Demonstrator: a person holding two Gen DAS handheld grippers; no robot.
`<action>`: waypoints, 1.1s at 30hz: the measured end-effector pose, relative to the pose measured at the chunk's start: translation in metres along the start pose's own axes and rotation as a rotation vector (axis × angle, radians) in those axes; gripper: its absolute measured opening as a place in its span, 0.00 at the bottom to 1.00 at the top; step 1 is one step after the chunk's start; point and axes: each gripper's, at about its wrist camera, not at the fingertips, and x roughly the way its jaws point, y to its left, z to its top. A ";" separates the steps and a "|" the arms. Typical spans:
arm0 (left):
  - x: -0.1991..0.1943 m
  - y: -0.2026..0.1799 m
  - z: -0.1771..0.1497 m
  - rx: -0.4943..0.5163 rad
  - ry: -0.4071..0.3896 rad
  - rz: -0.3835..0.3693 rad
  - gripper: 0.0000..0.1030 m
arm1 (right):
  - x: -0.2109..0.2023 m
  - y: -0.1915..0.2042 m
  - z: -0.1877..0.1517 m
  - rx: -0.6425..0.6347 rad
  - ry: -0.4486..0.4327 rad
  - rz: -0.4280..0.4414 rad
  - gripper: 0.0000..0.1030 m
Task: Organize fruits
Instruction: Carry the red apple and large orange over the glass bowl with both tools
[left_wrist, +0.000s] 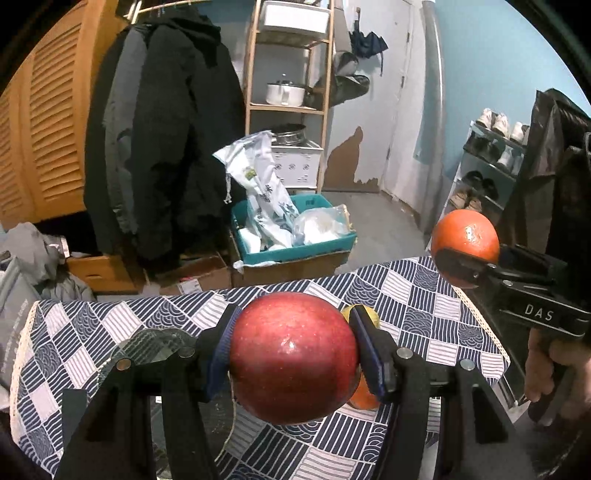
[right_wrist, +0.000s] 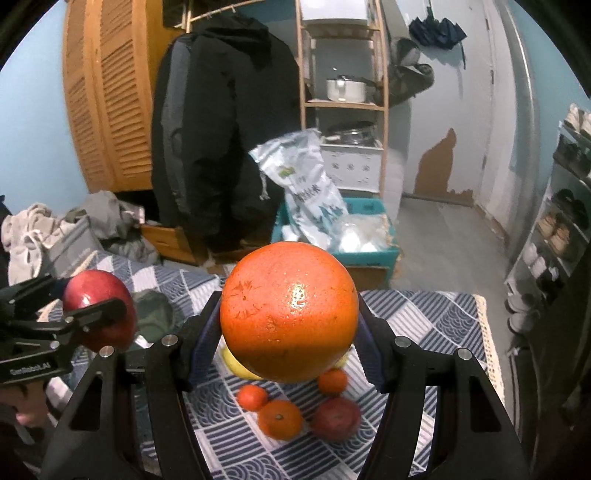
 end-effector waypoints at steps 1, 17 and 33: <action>-0.001 0.003 -0.001 -0.007 -0.001 0.002 0.60 | 0.001 0.004 0.002 -0.003 -0.003 0.008 0.64; -0.017 0.065 -0.015 -0.094 -0.005 0.072 0.60 | 0.025 0.066 0.023 -0.064 0.013 0.110 0.64; -0.031 0.139 -0.036 -0.213 -0.001 0.158 0.60 | 0.061 0.147 0.036 -0.139 0.067 0.225 0.64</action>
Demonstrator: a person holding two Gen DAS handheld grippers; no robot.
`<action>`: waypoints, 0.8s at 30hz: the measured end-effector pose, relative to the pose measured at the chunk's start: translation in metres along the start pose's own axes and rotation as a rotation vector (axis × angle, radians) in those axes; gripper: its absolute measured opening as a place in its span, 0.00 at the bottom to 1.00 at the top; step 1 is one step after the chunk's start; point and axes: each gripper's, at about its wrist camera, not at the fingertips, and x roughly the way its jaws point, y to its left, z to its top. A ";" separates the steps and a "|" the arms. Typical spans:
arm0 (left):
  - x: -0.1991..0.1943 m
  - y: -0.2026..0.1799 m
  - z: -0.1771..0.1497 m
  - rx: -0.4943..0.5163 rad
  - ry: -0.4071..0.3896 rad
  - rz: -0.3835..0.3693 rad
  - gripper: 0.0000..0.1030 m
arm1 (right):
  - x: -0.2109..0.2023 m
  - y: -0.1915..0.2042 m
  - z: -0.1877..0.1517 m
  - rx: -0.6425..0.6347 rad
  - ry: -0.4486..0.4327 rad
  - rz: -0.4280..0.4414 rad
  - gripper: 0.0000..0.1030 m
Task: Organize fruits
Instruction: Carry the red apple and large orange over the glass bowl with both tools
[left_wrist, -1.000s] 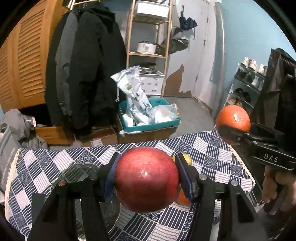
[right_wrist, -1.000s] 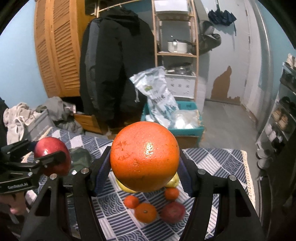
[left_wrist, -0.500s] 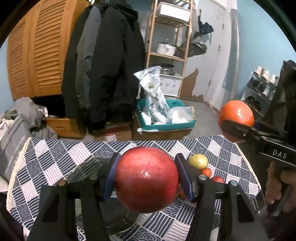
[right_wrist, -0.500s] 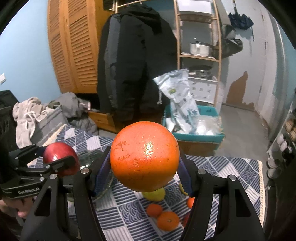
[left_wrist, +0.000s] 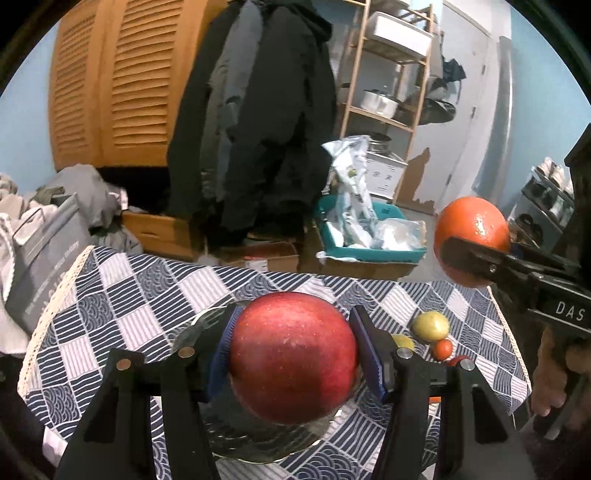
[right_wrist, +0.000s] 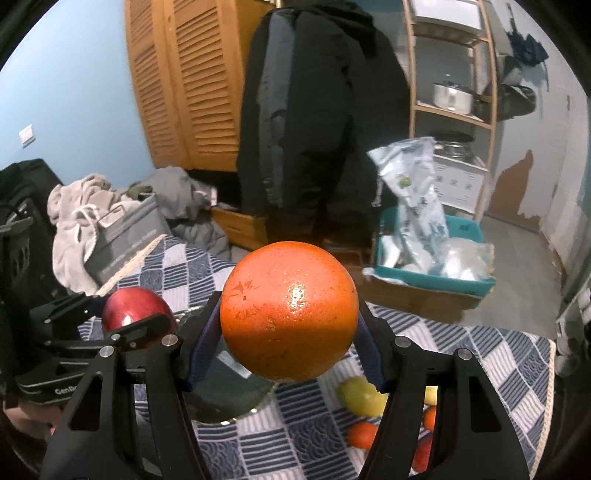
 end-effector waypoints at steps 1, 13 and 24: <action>0.000 0.004 -0.001 -0.006 0.001 0.006 0.60 | 0.005 0.006 0.002 -0.006 0.003 0.008 0.64; 0.029 0.053 -0.021 -0.052 0.086 0.081 0.60 | 0.057 0.046 0.006 -0.046 0.091 0.070 0.64; 0.073 0.076 -0.048 -0.070 0.214 0.135 0.60 | 0.114 0.058 -0.015 -0.052 0.226 0.082 0.64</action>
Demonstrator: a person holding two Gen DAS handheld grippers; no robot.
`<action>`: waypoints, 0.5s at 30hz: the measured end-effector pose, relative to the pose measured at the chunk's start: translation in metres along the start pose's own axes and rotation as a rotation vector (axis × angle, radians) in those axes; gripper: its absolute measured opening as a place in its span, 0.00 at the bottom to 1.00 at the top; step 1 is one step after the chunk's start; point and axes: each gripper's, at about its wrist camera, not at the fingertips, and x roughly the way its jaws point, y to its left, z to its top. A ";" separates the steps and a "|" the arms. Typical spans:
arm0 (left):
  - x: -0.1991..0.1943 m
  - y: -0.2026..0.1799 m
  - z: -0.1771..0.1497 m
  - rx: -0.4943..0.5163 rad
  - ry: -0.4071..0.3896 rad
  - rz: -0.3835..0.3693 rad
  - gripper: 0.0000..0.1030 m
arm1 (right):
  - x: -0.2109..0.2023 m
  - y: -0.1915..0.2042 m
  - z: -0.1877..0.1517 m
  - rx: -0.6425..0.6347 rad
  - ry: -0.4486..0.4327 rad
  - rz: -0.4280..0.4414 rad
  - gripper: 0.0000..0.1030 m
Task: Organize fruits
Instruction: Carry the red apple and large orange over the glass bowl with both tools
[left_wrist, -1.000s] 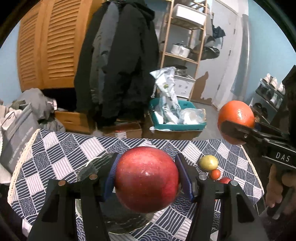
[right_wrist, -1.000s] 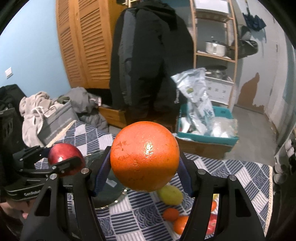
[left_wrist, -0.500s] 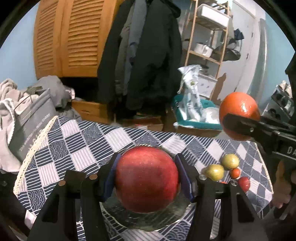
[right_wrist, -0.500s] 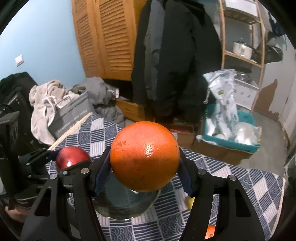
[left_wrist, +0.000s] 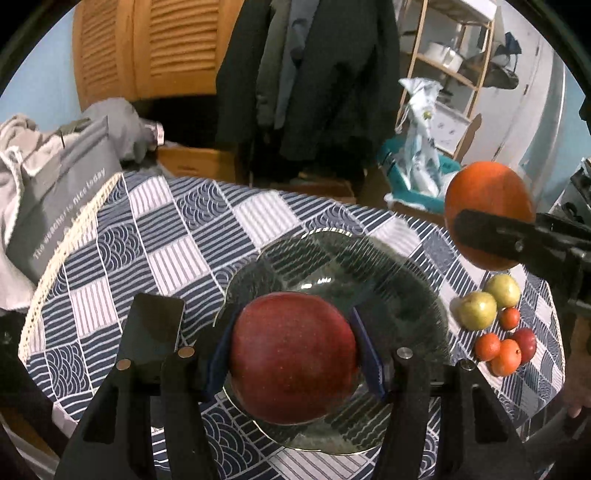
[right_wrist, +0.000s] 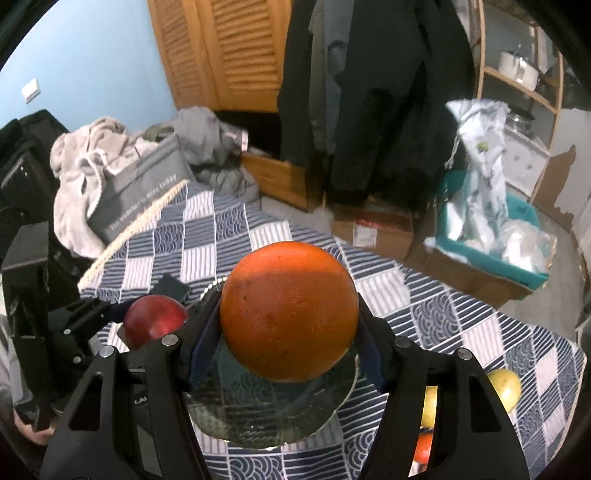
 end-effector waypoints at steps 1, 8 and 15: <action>0.003 0.001 -0.001 -0.001 0.009 0.005 0.60 | 0.006 0.000 -0.002 0.000 0.015 0.001 0.64; 0.029 0.006 -0.012 -0.012 0.086 0.018 0.60 | 0.047 -0.009 -0.020 0.029 0.133 0.027 0.64; 0.049 0.004 -0.023 0.000 0.158 0.022 0.60 | 0.074 -0.014 -0.036 0.025 0.215 0.026 0.64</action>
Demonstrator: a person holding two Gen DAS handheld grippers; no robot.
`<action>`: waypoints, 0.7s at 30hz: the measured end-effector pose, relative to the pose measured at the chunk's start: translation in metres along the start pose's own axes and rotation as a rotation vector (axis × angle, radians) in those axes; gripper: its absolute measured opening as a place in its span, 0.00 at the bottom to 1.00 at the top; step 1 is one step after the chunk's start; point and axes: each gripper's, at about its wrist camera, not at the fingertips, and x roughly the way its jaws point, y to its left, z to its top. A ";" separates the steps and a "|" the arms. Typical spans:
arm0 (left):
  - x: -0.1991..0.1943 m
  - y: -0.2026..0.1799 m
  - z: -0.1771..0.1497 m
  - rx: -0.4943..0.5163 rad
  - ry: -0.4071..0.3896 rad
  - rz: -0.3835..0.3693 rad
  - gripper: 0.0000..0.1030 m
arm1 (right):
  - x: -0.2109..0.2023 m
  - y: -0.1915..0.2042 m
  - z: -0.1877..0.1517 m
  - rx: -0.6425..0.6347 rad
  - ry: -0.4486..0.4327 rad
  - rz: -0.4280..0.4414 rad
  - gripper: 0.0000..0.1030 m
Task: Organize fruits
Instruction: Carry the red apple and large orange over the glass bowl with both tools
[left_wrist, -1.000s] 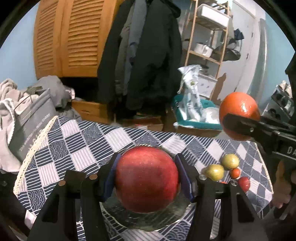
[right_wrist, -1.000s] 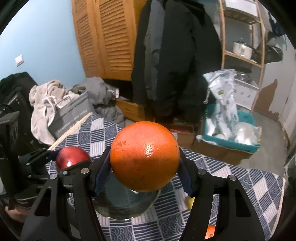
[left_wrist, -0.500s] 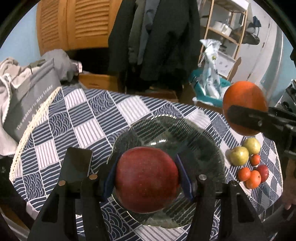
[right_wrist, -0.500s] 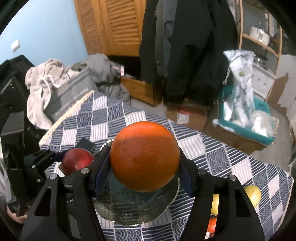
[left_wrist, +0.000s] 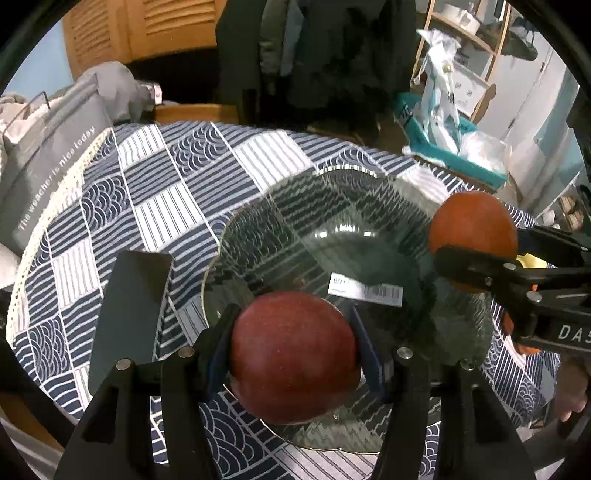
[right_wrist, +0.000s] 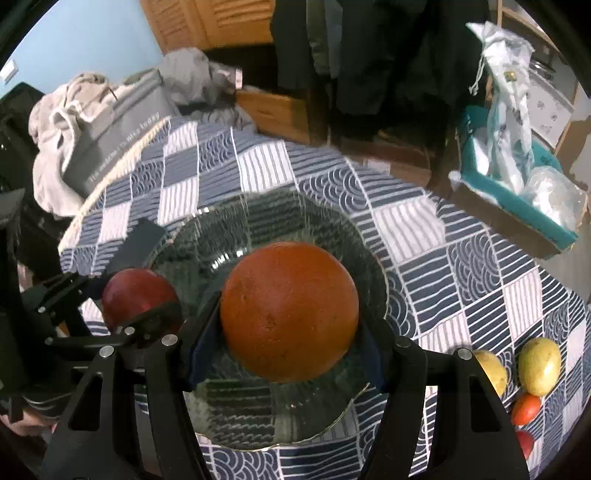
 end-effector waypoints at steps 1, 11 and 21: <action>0.003 0.000 -0.001 0.003 0.010 -0.001 0.60 | 0.004 -0.001 -0.001 -0.001 0.010 0.000 0.64; 0.022 -0.004 -0.007 0.033 0.060 0.008 0.60 | 0.028 -0.001 -0.010 -0.003 0.074 0.015 0.64; 0.034 -0.005 -0.007 0.030 0.093 -0.010 0.60 | 0.042 -0.010 -0.017 0.030 0.128 0.032 0.65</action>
